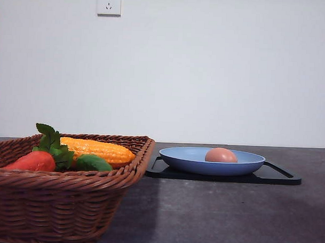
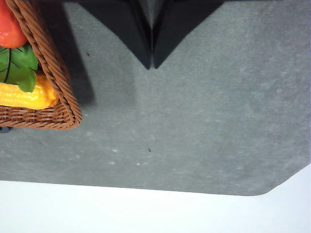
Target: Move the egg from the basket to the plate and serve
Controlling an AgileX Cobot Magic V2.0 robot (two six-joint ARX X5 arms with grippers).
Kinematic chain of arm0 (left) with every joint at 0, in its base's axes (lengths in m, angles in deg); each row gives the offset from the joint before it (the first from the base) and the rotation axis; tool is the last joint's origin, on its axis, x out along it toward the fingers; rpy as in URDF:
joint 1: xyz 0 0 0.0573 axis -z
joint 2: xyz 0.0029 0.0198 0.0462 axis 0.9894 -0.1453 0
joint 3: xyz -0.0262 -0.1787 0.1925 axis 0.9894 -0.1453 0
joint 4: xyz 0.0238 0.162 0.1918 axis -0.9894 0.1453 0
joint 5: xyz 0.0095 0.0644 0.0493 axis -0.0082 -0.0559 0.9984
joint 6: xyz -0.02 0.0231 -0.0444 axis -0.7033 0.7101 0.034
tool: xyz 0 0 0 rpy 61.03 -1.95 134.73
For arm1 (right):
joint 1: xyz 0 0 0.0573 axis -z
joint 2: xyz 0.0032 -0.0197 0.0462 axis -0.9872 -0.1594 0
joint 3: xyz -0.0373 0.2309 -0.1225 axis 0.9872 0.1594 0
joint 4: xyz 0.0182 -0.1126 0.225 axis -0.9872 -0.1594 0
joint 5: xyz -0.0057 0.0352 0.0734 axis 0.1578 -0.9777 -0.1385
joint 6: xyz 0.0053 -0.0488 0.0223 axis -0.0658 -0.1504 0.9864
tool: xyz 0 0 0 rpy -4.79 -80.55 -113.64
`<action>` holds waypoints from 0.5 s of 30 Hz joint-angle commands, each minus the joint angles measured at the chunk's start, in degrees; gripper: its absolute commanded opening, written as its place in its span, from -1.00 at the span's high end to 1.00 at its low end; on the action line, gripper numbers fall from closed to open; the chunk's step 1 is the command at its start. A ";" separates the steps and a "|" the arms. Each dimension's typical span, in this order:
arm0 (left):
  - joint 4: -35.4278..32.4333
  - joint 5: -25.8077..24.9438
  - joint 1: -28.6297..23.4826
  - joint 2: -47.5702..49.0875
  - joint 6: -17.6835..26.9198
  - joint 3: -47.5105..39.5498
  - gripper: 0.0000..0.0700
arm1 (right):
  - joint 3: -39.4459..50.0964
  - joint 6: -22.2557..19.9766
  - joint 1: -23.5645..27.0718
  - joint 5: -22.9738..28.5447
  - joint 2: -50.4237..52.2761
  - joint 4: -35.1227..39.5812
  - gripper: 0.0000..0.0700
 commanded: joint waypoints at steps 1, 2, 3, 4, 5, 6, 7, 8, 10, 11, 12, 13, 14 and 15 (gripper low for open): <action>1.20 -0.17 -0.09 0.04 -0.34 -1.27 1.00 | 0.39 -0.30 -0.09 0.02 0.09 0.26 1.00; 1.20 -0.17 -0.09 0.04 -0.34 -1.27 1.00 | 0.39 -0.30 -0.09 0.02 0.09 0.26 1.00; 1.20 -0.17 -0.09 0.04 -0.35 -1.27 1.00 | 0.39 -0.30 -0.09 0.02 0.09 0.26 1.00; 1.20 -0.17 -0.09 0.04 -0.34 -1.27 1.00 | 0.39 -0.29 -0.09 0.02 0.09 0.26 1.00; 1.20 -0.17 -0.09 0.04 -0.34 -1.27 1.00 | 0.39 -0.29 -0.08 0.02 0.09 0.26 1.00; 1.20 -0.19 -0.09 0.04 -0.34 -1.27 1.00 | 0.39 -0.28 -0.07 0.02 0.09 0.26 1.00; 1.20 -0.20 -0.09 0.04 -0.33 -1.27 1.00 | 0.39 -0.28 -0.08 0.02 0.09 0.26 1.00; 1.20 -0.20 -0.09 0.04 -0.33 -1.27 1.00 | 0.39 -0.28 -0.09 0.02 0.09 0.26 1.00; 1.20 -0.20 -0.09 0.04 -0.34 -1.27 1.00 | 0.39 -0.28 -0.07 0.02 0.09 0.26 1.00; 1.20 -0.19 -0.09 0.04 -0.34 -1.27 1.00 | 0.39 -0.28 -0.07 0.02 0.09 0.26 1.00; 1.20 -0.17 -0.09 0.04 -0.33 -1.27 1.00 | 0.39 -0.28 -0.07 0.02 0.09 0.26 1.00; 1.20 -0.17 -0.09 0.04 -0.34 -1.27 1.00 | 0.39 -0.28 -0.08 0.02 0.09 0.26 1.00; 1.20 -0.17 -0.09 0.04 -0.34 -1.27 1.00 | 0.39 -0.30 -0.09 0.02 0.09 0.26 1.00; 1.20 -0.17 -0.09 0.04 -0.34 -1.27 1.00 | 0.39 -0.30 -0.09 0.02 0.09 0.26 1.00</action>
